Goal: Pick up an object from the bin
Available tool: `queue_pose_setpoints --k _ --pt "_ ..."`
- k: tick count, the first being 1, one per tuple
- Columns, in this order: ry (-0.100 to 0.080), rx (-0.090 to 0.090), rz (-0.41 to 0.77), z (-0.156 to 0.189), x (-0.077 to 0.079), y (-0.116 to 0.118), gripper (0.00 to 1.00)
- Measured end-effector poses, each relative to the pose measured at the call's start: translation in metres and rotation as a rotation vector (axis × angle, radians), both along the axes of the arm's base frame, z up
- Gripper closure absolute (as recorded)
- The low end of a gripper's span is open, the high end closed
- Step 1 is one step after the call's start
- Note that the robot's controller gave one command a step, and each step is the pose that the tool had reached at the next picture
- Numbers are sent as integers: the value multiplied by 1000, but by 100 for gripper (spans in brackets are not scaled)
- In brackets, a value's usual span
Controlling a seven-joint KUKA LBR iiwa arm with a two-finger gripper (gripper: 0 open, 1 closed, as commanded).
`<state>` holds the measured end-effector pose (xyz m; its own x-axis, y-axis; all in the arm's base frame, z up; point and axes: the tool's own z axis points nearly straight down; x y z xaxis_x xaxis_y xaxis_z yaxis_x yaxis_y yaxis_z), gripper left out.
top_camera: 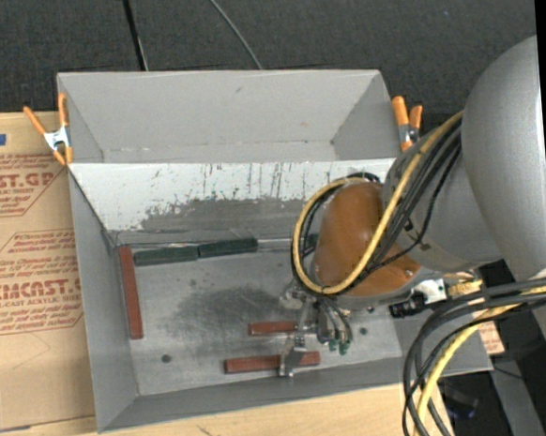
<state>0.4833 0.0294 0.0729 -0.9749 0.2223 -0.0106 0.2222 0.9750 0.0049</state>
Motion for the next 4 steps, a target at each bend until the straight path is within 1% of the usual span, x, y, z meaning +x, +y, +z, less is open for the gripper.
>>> queue_pose_setpoints --k 1,2,3,4 --pt "5 -3 97 1 3 -3 0" --pt "2 -1 0 4 3 1 100" --pt "2 -1 0 4 3 1 100" --pt "7 -1 1 8 2 1 100"
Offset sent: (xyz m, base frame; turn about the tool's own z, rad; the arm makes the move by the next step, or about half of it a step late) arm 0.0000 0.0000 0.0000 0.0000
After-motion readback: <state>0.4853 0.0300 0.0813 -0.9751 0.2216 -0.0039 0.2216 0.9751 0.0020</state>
